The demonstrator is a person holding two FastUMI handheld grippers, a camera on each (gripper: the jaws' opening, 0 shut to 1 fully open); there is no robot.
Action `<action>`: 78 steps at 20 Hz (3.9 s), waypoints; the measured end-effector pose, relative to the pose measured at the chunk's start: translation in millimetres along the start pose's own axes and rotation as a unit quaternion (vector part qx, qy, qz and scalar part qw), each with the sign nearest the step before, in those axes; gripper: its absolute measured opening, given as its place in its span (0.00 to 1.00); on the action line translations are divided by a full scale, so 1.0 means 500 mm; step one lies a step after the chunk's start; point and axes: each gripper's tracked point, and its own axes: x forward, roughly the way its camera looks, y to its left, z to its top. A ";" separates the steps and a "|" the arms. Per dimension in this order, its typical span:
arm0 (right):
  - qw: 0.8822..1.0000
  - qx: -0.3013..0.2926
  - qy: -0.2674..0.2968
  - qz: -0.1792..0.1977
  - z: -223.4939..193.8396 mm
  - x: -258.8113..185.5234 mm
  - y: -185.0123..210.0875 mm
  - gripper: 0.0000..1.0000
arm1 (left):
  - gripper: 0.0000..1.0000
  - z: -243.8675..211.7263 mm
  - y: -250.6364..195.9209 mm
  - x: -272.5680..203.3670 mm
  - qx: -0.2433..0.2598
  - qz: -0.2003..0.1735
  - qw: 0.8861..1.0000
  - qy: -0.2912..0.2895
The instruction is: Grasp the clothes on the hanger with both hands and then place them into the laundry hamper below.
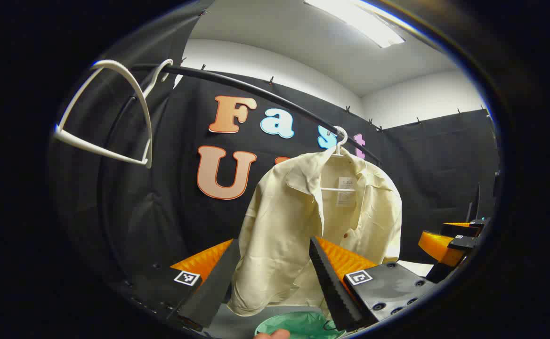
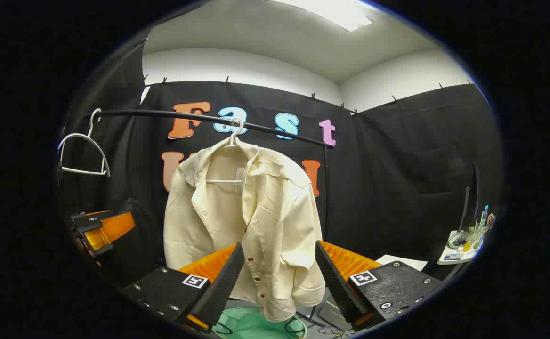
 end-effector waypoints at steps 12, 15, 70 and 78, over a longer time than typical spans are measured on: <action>1.000 -0.001 0.007 0.001 -0.027 -0.002 0.019 0.94 | 0.96 -0.012 0.005 0.016 -0.019 0.000 1.000 0.012; 1.000 0.005 0.005 0.008 -0.021 0.011 0.033 0.94 | 1.00 -0.009 0.013 0.022 -0.017 0.003 1.000 0.010; 1.000 -0.007 -0.008 0.030 0.056 0.227 -0.062 0.02 | 0.04 -0.031 0.016 0.346 0.071 0.059 0.994 -0.061; 0.998 -0.048 -0.042 -0.014 0.110 0.218 -0.120 0.02 | 0.07 0.032 0.042 0.310 0.096 0.029 0.994 -0.051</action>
